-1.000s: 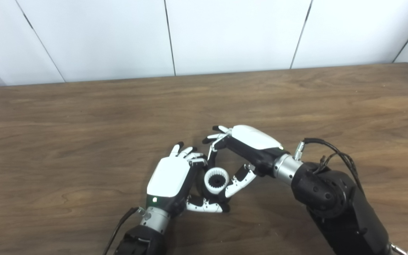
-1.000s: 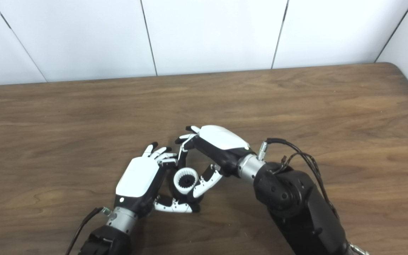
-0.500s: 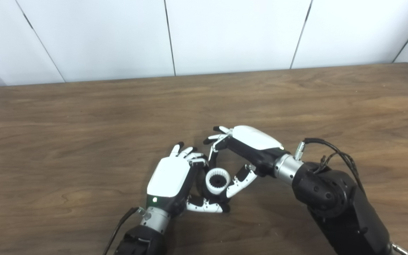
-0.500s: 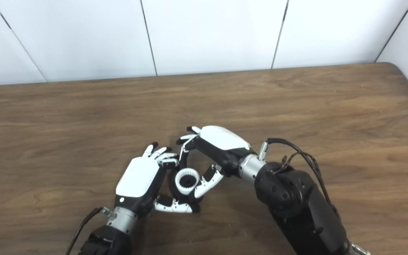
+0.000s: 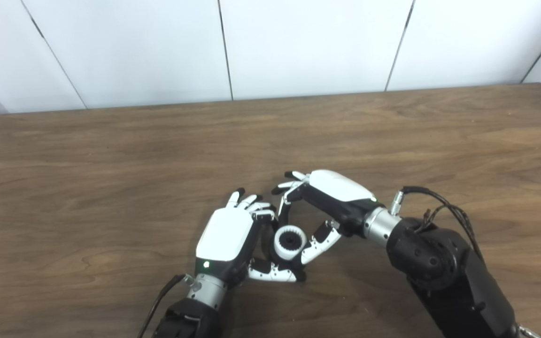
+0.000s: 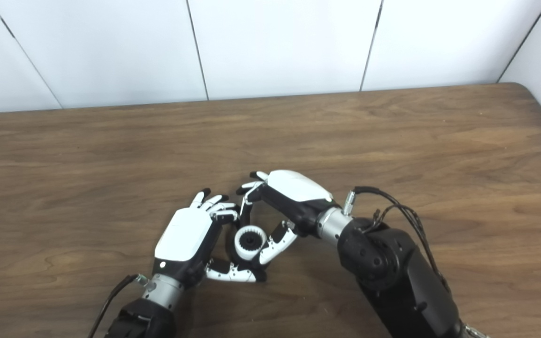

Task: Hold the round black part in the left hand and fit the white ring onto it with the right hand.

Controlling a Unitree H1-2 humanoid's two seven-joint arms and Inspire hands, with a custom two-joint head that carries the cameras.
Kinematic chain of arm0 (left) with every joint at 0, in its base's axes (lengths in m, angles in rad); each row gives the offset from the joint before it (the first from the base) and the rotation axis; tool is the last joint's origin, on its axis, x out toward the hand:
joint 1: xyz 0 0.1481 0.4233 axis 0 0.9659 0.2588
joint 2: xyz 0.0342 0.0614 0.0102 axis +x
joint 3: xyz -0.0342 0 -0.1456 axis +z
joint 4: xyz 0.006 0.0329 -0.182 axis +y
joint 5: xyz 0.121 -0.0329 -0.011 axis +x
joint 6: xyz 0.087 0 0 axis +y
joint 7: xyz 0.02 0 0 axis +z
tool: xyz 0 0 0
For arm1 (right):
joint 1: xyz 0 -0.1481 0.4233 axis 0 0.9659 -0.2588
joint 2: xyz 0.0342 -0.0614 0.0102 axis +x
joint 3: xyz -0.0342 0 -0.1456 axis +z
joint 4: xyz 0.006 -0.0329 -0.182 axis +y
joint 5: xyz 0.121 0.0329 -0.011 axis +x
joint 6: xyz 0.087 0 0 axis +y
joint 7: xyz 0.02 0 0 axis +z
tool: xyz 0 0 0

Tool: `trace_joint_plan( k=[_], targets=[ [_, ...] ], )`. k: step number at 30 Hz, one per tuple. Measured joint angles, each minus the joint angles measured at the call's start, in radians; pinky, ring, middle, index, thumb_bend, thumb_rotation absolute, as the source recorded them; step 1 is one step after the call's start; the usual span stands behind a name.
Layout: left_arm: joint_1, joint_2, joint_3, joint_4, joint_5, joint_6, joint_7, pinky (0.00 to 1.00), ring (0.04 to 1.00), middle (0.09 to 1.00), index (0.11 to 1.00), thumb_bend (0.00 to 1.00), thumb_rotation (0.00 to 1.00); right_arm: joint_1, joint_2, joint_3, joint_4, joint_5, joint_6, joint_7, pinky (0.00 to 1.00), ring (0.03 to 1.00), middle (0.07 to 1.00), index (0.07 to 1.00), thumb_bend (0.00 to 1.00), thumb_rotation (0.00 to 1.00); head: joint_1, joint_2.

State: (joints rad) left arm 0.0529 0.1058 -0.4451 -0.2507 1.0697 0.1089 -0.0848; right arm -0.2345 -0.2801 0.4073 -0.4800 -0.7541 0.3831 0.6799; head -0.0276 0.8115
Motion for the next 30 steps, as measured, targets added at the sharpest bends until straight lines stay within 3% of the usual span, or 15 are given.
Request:
trace_joint_plan(
  k=[21, 22, 23, 24, 26, 30],
  targets=[
    [-0.005, -0.006, -0.002, 0.005, 0.018, 0.003, 0.002, 1.0, 0.899, 0.788, 0.483, 0.53, 0.06, 0.001, 0.0, 0.001, 0.018, -0.006, -0.036, -0.028, 1.0, 0.997, 0.868, 0.49, 0.52, 0.15, 0.002, -0.011],
    [-0.005, -0.006, -0.002, 0.005, 0.019, 0.003, 0.002, 1.0, 0.898, 0.788, 0.483, 0.53, 0.06, 0.001, 0.0, 0.001, 0.018, -0.008, -0.036, -0.028, 1.0, 0.998, 0.87, 0.51, 0.61, 0.17, 0.002, -0.011],
    [-0.005, -0.007, -0.002, 0.005, 0.02, 0.003, 0.002, 1.0, 0.897, 0.787, 0.483, 0.53, 0.06, 0.001, 0.0, 0.001, 0.018, -0.01, -0.036, -0.027, 1.0, 0.999, 0.874, 0.559, 0.82, 0.23, 0.0, -0.011],
    [-0.005, -0.007, -0.002, 0.006, 0.02, 0.003, 0.003, 1.0, 0.897, 0.787, 0.483, 0.53, 0.06, 0.001, 0.0, 0.001, 0.018, -0.011, -0.036, -0.027, 1.0, 0.999, 0.877, 0.577, 0.9, 0.25, 0.0, -0.011],
    [-0.005, -0.008, -0.001, 0.006, 0.02, 0.003, 0.003, 1.0, 0.898, 0.787, 0.483, 0.53, 0.06, 0.001, -0.002, 0.003, 0.018, -0.02, -0.036, -0.026, 1.0, 1.0, 0.883, 0.604, 0.97, 0.28, 0.0, -0.009],
    [-0.005, -0.01, -0.001, 0.006, 0.02, 0.003, 0.003, 1.0, 0.899, 0.788, 0.483, 0.53, 0.06, 0.001, -0.01, 0.003, 0.018, -0.031, -0.036, -0.025, 1.0, 1.0, 0.892, 0.64, 1.0, 0.33, 0.002, -0.009]
  ],
)
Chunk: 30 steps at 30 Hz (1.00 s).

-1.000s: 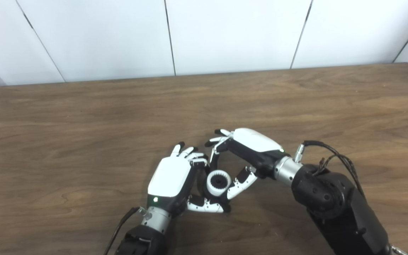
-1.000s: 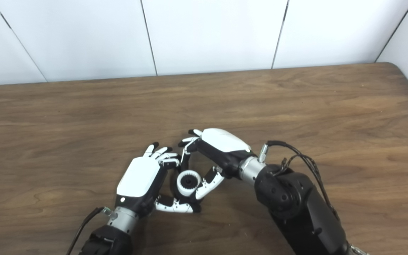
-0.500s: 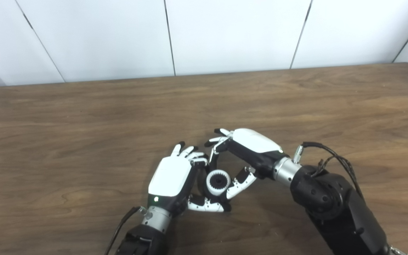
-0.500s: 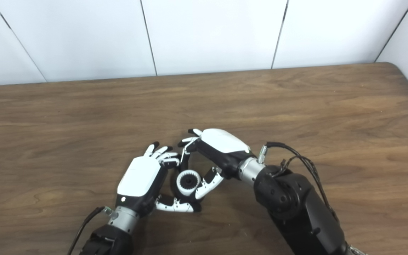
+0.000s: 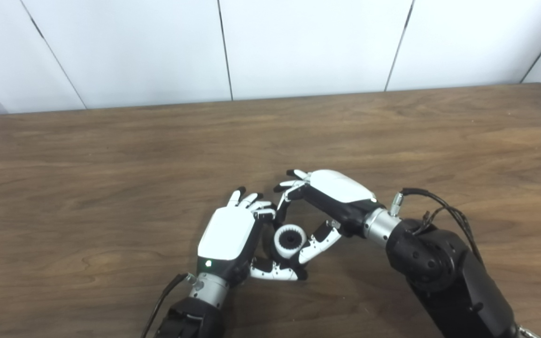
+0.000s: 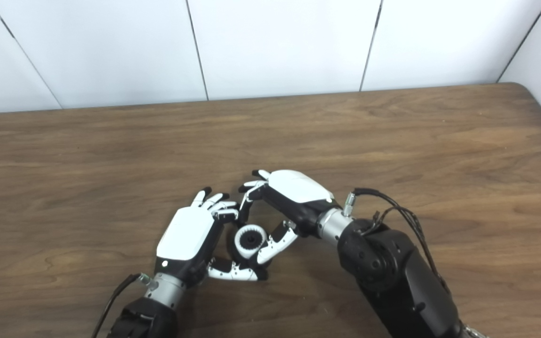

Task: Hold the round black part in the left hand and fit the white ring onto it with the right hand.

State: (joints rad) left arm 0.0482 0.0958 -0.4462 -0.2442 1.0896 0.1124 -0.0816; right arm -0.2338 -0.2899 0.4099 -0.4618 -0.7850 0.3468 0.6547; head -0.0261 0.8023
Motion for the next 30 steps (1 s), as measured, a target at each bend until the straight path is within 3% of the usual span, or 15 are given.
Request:
trace_joint_plan(
  k=[9, 20, 30],
  targets=[
    [0.0, 0.0, 0.001, 0.0, 0.001, 0.0, 0.0, 1.0, 0.893, 0.786, 0.483, 0.53, 0.06, -0.004, -0.001, -0.017, -0.001, -0.01, 0.007, 0.014, 1.0, 0.999, 0.903, 0.646, 1.0, 0.34, -0.002, 0.003],
    [0.0, 0.004, 0.006, 0.002, -0.002, -0.005, 0.002, 1.0, 0.895, 0.784, 0.483, 0.53, 0.06, -0.02, -0.016, -0.101, -0.054, -0.005, 0.031, 0.022, 1.0, 0.987, 0.894, 0.637, 1.0, 0.32, -0.012, -0.003],
    [-0.003, 0.015, 0.022, 0.002, -0.022, -0.006, -0.005, 1.0, 0.893, 0.781, 0.484, 0.53, 0.06, -0.02, -0.053, -0.161, -0.092, 0.009, 0.074, 0.042, 1.0, 0.98, 0.911, 0.671, 1.0, 0.39, -0.014, -0.011]
  ],
)
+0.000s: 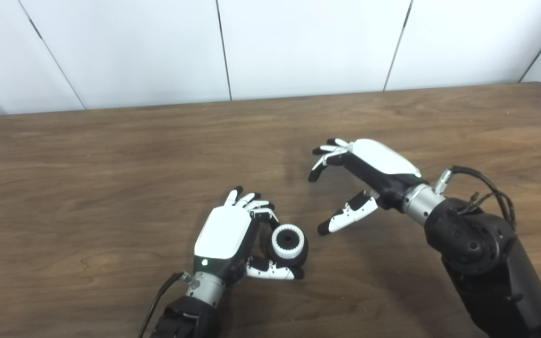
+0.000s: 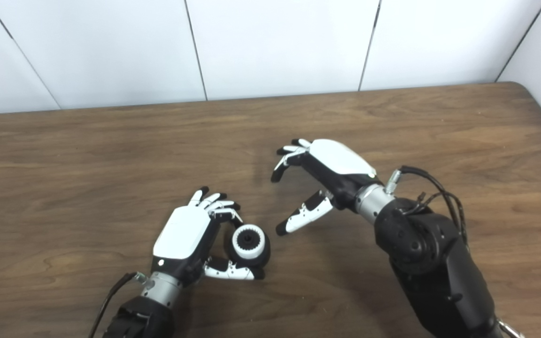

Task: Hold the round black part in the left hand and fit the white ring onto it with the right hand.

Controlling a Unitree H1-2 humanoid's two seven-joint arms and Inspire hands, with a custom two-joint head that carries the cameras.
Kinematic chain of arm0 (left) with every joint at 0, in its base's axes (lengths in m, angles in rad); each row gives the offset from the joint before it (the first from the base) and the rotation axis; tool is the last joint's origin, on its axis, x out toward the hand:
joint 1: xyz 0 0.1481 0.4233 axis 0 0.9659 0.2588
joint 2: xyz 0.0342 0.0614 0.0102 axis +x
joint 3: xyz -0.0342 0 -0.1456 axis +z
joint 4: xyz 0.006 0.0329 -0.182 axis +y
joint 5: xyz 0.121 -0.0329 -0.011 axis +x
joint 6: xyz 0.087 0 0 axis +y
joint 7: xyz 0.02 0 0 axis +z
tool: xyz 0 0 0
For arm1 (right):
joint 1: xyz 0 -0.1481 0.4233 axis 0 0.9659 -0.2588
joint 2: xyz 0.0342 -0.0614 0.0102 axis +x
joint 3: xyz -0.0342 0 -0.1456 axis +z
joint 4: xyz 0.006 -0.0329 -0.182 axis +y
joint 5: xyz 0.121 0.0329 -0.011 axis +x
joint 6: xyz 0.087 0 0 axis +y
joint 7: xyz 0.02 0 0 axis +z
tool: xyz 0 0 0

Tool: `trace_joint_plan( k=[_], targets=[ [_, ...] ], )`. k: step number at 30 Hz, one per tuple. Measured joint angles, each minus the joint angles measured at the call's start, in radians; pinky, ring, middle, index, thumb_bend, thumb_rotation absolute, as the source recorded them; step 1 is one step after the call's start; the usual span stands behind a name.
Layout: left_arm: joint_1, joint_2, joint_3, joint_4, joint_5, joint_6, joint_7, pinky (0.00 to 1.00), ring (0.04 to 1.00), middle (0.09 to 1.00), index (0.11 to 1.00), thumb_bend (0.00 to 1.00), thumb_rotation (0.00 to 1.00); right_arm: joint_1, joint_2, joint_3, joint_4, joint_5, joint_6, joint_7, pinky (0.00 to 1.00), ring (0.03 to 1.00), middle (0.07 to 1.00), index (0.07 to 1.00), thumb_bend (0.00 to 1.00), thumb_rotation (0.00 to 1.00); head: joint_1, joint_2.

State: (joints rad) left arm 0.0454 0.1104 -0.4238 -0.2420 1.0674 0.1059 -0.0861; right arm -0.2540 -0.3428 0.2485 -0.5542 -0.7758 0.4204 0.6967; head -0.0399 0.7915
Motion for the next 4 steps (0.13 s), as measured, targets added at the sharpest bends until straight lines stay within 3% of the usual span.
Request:
trace_joint_plan(
  k=[4],
  targets=[
    [-0.002, 0.008, 0.012, -0.001, -0.009, -0.001, -0.009, 1.0, 0.891, 0.777, 0.484, 0.52, 0.06, 0.0, -0.014, -0.015, -0.002, 0.001, 0.006, 0.001, 1.0, 0.973, 0.909, 0.674, 1.0, 0.4, 0.002, -0.003]
  ],
)
